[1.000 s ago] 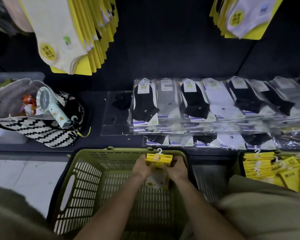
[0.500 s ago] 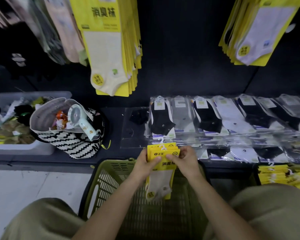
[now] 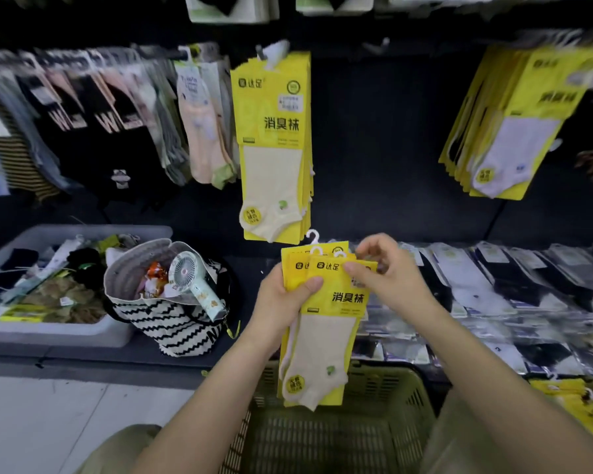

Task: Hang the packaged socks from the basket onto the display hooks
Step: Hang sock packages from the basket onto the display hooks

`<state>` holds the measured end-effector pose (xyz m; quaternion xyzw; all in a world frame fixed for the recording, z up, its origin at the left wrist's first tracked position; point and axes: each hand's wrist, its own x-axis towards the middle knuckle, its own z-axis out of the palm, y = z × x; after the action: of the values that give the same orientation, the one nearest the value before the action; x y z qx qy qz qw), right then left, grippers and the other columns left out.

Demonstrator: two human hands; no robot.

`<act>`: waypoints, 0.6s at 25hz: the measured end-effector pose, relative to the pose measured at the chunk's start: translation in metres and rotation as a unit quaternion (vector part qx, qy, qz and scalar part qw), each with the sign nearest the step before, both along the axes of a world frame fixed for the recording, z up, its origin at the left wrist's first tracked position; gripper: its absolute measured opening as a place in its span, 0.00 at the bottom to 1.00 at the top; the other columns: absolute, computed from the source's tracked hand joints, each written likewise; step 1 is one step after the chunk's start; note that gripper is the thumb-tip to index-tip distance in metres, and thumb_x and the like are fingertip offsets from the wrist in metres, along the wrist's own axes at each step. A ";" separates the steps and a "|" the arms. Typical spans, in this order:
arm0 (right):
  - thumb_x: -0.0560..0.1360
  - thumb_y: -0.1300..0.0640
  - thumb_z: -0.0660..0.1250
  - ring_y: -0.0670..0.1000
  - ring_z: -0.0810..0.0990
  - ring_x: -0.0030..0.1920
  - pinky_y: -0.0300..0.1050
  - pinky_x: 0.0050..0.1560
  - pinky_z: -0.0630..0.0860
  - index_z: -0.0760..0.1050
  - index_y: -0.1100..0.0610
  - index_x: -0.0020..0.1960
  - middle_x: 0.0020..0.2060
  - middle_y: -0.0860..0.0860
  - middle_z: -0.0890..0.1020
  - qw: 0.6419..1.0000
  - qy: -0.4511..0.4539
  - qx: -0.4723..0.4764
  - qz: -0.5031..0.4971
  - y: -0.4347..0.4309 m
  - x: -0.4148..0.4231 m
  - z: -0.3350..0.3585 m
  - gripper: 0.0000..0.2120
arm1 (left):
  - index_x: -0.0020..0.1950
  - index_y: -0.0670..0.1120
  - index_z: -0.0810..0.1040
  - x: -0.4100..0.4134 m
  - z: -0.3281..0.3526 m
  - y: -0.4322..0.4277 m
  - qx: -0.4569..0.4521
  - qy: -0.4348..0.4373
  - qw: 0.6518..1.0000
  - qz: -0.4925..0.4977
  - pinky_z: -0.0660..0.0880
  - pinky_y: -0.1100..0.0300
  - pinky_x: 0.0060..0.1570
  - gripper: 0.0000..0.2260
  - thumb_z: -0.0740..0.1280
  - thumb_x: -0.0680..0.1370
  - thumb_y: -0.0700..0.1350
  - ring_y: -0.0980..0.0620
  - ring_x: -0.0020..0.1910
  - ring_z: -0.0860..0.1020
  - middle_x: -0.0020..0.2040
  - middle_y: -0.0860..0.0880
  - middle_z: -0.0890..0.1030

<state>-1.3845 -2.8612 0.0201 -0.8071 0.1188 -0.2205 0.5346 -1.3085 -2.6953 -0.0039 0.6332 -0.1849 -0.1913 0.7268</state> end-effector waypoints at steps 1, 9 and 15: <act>0.70 0.56 0.72 0.41 0.75 0.41 0.40 0.44 0.76 0.73 0.48 0.40 0.42 0.46 0.76 0.998 -0.018 -0.057 -0.005 0.002 0.006 0.014 0.08 | 0.52 0.48 0.77 0.004 0.009 0.000 -0.009 -0.006 1.000 0.007 0.81 0.55 0.46 0.12 0.72 0.71 0.39 0.50 0.48 0.83 0.49 0.48 0.84; 0.73 0.60 0.70 0.47 0.78 0.36 0.42 0.39 0.77 0.79 0.51 0.37 0.35 0.49 0.81 0.989 0.001 -0.125 0.074 0.000 0.032 0.103 0.07 | 0.51 0.48 0.78 0.030 0.060 0.009 -0.049 -0.042 0.997 0.035 0.80 0.53 0.45 0.12 0.73 0.69 0.39 0.47 0.47 0.83 0.48 0.46 0.85; 0.74 0.60 0.69 0.46 0.81 0.38 0.40 0.42 0.78 0.79 0.53 0.38 0.35 0.47 0.83 0.990 -0.037 -0.127 0.041 0.010 0.065 0.160 0.07 | 0.55 0.46 0.78 0.052 0.102 0.019 -0.077 -0.098 0.992 0.027 0.78 0.63 0.40 0.13 0.67 0.74 0.50 0.51 0.48 0.83 0.49 0.49 0.85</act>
<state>-1.3197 -2.8508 0.1803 -0.8638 0.0370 -0.2418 0.4405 -1.2567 -2.6761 0.0979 0.5956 -0.2524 -0.0933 0.7569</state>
